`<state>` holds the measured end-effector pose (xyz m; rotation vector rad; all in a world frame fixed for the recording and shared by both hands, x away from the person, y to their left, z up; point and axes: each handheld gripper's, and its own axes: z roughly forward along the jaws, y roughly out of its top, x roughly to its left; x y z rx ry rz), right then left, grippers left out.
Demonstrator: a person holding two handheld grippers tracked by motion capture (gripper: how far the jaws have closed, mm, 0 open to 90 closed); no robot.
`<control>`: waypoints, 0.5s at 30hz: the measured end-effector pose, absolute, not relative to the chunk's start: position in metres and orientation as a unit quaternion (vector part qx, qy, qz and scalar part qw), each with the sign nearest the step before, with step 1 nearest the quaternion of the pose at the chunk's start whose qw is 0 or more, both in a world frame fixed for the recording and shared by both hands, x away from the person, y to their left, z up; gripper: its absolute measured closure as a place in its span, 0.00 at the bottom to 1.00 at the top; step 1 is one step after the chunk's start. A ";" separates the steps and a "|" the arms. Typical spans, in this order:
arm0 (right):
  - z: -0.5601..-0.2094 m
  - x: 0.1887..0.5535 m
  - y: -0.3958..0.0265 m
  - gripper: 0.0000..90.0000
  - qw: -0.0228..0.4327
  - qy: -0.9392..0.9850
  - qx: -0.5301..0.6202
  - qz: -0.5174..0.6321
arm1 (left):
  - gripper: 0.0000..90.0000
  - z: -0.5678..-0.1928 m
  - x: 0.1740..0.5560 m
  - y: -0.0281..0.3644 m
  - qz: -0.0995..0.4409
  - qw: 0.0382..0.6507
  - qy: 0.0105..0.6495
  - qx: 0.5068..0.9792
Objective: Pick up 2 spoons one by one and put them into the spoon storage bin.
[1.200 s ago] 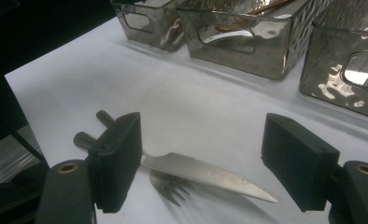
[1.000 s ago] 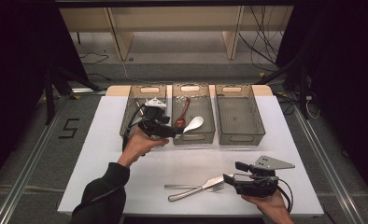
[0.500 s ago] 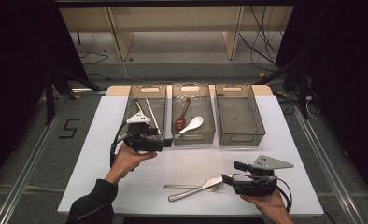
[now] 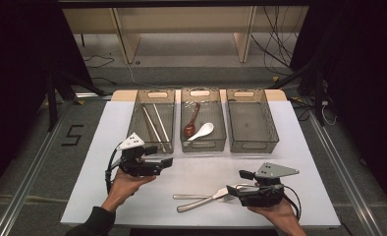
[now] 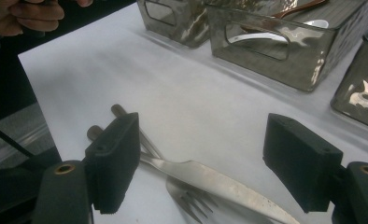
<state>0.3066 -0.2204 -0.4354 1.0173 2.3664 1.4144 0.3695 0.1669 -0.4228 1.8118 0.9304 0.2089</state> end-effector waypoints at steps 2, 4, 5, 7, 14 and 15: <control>-0.434 0.307 -0.216 0.31 0.104 0.808 0.336 0.473 | 0.19 -0.425 0.366 0.171 0.092 0.520 0.388 0.756; -0.433 0.308 -0.213 0.31 0.105 0.814 0.326 0.469 | 0.18 -0.427 0.362 0.175 0.092 0.521 0.391 0.753; -0.433 0.309 -0.210 0.31 0.104 0.818 0.322 0.465 | 0.18 -0.428 0.361 0.177 0.093 0.521 0.392 0.752; -0.432 0.310 -0.205 0.31 0.101 0.824 0.314 0.461 | 0.18 -0.430 0.358 0.181 0.092 0.519 0.396 0.751; -0.433 0.314 -0.184 0.31 0.091 0.852 0.274 0.436 | 0.18 -0.432 0.347 0.184 0.108 0.522 0.390 0.751; -0.433 0.314 -0.181 0.31 0.091 0.856 0.270 0.431 | 0.18 -0.432 0.346 0.184 0.109 0.522 0.389 0.751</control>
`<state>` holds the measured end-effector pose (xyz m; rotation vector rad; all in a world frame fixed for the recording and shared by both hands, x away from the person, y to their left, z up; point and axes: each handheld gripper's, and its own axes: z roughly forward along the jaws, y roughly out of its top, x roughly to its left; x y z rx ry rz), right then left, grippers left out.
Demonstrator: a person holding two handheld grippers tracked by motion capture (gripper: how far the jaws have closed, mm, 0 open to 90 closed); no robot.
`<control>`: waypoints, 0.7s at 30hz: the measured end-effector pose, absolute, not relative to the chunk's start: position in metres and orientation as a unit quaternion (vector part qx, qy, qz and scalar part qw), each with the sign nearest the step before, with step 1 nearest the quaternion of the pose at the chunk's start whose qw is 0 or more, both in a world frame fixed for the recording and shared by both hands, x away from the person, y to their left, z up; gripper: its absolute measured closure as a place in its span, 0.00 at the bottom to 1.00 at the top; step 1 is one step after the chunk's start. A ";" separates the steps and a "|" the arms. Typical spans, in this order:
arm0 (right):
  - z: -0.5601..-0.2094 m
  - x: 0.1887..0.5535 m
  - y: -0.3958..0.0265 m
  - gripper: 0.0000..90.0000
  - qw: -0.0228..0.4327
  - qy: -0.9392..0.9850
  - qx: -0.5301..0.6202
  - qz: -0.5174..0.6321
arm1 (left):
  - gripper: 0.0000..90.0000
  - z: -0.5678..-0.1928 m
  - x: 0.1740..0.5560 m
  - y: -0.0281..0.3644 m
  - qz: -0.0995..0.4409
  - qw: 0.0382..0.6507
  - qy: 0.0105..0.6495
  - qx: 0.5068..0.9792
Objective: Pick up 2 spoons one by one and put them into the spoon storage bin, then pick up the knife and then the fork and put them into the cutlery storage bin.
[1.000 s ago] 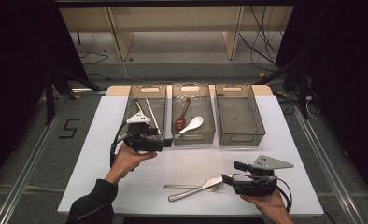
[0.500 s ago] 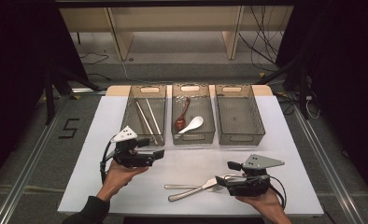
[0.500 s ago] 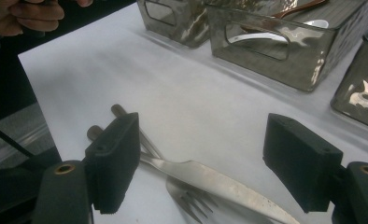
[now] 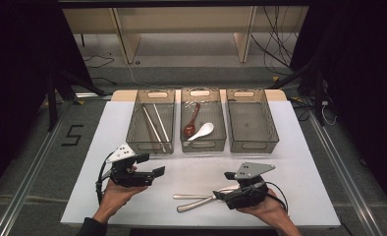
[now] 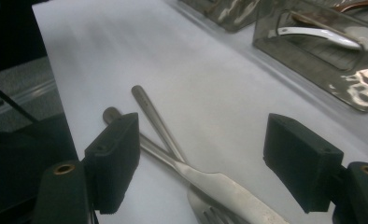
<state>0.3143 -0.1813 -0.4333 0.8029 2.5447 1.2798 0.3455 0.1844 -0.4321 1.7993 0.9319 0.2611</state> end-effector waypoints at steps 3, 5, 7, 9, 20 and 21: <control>-0.435 0.315 -0.175 0.31 0.089 0.864 0.261 0.421 | 0.18 -0.433 0.341 0.186 0.114 0.523 0.382 0.754; -0.435 0.315 -0.172 0.31 0.088 0.867 0.257 0.418 | 0.18 -0.434 0.338 0.187 0.116 0.522 0.382 0.754; -0.435 0.316 -0.170 0.31 0.088 0.869 0.254 0.415 | 0.18 -0.436 0.336 0.189 0.115 0.525 0.381 0.752; -0.435 0.317 -0.169 0.31 0.086 0.870 0.252 0.414 | 0.18 -0.438 0.335 0.190 0.116 0.523 0.379 0.755; -0.438 0.318 -0.161 0.31 0.083 0.884 0.240 0.392 | 0.18 -0.442 0.329 0.191 0.123 0.521 0.378 0.756; -0.438 0.318 -0.161 0.31 0.082 0.885 0.240 0.391 | 0.18 -0.441 0.329 0.191 0.124 0.521 0.377 0.755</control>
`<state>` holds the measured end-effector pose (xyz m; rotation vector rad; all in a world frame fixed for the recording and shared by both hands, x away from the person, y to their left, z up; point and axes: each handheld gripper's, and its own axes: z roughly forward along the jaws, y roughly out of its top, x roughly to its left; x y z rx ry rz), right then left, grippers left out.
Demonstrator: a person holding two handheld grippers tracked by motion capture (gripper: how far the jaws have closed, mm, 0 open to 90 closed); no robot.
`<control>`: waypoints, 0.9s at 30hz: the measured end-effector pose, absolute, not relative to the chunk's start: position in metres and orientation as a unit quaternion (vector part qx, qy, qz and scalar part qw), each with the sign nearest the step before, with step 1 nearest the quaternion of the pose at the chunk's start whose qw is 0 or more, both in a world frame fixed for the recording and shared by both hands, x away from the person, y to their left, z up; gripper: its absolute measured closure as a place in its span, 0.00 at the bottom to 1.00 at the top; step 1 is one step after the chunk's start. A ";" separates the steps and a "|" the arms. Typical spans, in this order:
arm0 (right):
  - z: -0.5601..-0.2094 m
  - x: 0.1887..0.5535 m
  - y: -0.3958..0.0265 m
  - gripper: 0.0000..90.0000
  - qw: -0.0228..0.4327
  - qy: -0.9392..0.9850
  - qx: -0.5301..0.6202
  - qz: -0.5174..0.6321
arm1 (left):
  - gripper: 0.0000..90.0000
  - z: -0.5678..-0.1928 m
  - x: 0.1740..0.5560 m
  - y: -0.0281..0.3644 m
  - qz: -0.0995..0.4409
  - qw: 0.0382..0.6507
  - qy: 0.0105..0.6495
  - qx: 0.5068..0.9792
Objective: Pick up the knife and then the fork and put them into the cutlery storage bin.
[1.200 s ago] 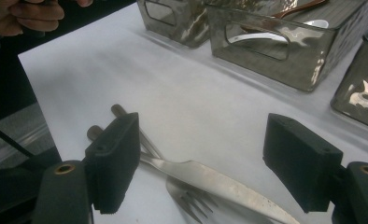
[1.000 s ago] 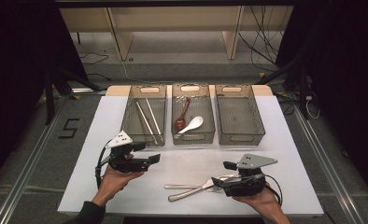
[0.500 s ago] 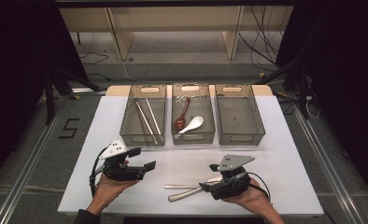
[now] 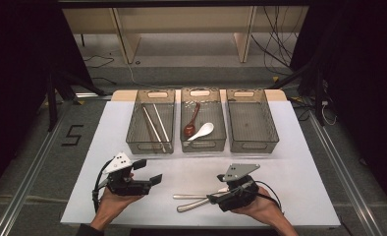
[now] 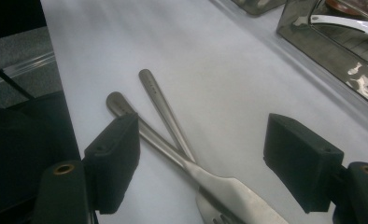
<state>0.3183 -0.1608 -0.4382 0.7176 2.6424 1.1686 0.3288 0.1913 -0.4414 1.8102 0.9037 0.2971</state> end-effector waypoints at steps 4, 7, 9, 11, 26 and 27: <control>-0.440 0.320 -0.158 0.31 0.081 0.891 0.234 0.381 | 0.18 -0.441 0.327 0.192 0.125 0.524 0.376 0.754; -0.441 0.323 -0.155 0.31 0.080 0.896 0.228 0.372 | 0.18 -0.442 0.326 0.193 0.126 0.527 0.375 0.752; -0.441 0.325 -0.152 0.31 0.080 0.901 0.221 0.364 | 0.18 -0.442 0.326 0.194 0.127 0.529 0.377 0.750; -0.441 0.327 -0.149 0.31 0.079 0.906 0.211 0.359 | 0.18 -0.443 0.325 0.195 0.131 0.531 0.378 0.747; -0.457 0.325 -0.125 0.39 0.077 0.944 0.145 0.285 | 0.18 -0.445 0.322 0.198 0.138 0.537 0.371 0.745; -0.458 0.325 -0.124 0.40 0.078 0.946 0.142 0.281 | 0.18 -0.446 0.322 0.198 0.138 0.536 0.370 0.746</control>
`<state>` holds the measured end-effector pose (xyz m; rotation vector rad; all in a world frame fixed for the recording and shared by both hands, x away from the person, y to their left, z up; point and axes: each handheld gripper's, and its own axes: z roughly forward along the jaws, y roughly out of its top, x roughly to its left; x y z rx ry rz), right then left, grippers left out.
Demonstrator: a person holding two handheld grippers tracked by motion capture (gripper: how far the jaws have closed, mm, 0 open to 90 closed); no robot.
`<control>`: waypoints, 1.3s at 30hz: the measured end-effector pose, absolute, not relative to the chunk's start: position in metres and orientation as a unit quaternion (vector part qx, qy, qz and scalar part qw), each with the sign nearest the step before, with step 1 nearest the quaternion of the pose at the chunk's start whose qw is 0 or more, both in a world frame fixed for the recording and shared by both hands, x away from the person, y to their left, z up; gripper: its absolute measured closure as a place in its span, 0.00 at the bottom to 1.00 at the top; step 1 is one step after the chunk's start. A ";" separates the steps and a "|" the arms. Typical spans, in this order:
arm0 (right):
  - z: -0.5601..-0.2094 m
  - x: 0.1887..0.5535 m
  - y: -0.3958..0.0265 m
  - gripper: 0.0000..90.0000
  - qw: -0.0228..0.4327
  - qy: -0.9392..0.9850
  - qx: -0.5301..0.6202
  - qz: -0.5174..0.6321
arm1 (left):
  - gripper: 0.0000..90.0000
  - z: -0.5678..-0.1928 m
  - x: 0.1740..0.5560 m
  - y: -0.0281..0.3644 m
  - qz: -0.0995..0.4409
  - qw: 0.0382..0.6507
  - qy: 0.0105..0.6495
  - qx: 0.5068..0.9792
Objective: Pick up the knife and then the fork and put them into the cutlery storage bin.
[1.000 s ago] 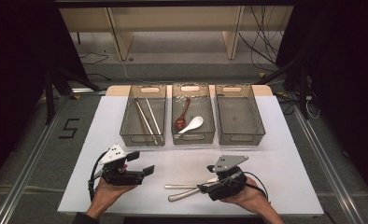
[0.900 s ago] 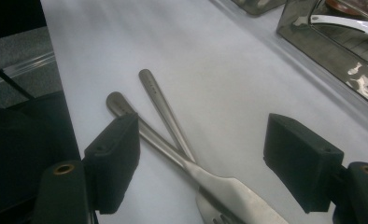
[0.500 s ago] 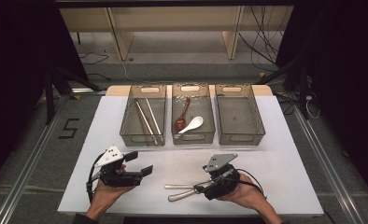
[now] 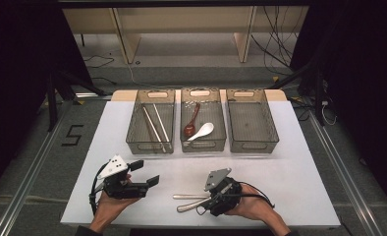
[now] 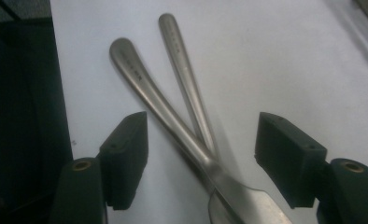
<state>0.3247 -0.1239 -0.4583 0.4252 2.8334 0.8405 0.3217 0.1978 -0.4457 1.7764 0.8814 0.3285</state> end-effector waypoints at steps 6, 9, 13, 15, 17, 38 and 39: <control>-0.463 0.325 -0.122 0.48 0.074 0.953 0.130 0.264 | 0.18 -0.446 0.321 0.196 0.139 0.535 0.367 0.749; -0.465 0.324 -0.120 0.52 0.072 0.956 0.127 0.254 | 0.18 -0.446 0.321 0.196 0.140 0.534 0.367 0.749; -0.468 0.324 -0.118 0.55 0.073 0.961 0.117 0.241 | 0.18 -0.446 0.321 0.196 0.139 0.534 0.365 0.750; -0.469 0.324 -0.117 0.57 0.075 0.963 0.113 0.234 | 0.18 -0.446 0.321 0.196 0.138 0.532 0.364 0.752; -0.470 0.325 -0.117 0.59 0.071 0.964 0.110 0.232 | 0.18 -0.447 0.321 0.196 0.137 0.533 0.363 0.752; -0.467 0.335 -0.117 0.70 0.056 0.972 0.080 0.212 | 0.18 -0.447 0.321 0.195 0.135 0.531 0.362 0.754; -0.467 0.335 -0.117 0.70 0.054 0.973 0.081 0.210 | 0.18 -0.447 0.321 0.195 0.135 0.532 0.362 0.754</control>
